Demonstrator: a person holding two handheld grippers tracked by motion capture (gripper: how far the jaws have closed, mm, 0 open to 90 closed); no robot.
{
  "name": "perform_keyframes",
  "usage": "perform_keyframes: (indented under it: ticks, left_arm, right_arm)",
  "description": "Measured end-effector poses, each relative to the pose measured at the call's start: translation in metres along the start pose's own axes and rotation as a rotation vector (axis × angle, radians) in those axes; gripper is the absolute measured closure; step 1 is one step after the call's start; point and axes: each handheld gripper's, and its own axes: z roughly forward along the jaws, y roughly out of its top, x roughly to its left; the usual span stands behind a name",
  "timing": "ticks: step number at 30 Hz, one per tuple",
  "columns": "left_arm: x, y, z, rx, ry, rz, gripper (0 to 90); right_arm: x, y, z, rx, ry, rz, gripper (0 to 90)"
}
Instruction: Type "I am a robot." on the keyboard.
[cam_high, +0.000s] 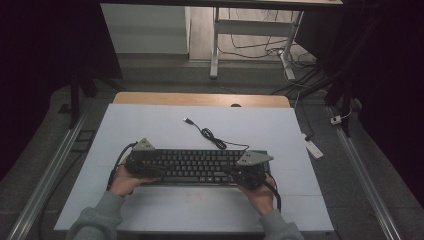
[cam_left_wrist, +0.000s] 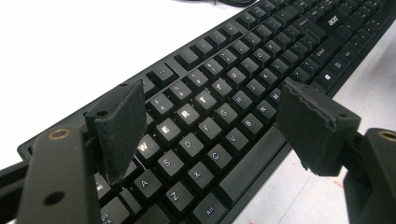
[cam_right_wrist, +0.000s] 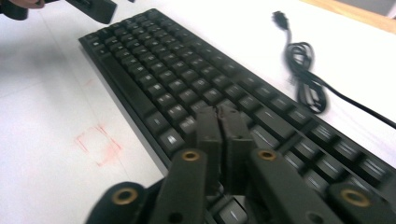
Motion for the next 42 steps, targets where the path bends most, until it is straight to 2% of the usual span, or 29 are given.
perform_keyframes:
  ticks: [2,6,18,20,30,42]
  left_arm:
    - [-0.001,0.000,0.000,-0.005,0.001,-0.004,24.9]
    - [-0.001,0.000,-0.001,-0.005,-0.001,0.002,25.2]
    - [-0.002,0.000,0.001,0.002,-0.002,0.009,25.4]
    - [-0.002,0.000,0.001,0.002,-0.003,0.010,25.4]
    - [-0.002,0.000,0.002,0.010,-0.004,0.017,25.5]
    - [-0.003,-0.001,0.002,0.012,-0.002,0.025,25.4]
  right_arm:
    - [0.002,0.004,0.008,0.010,0.010,-0.009,89.5]
    - [0.004,0.010,0.024,0.018,0.020,0.003,89.5]
    - [0.009,0.021,0.061,0.049,0.007,0.016,89.4]
    - [0.009,0.024,0.066,0.057,0.003,0.005,89.4]
    - [0.005,0.027,0.087,0.090,-0.004,0.022,89.3]
    - [0.004,0.031,0.100,0.129,-0.020,0.014,89.3]
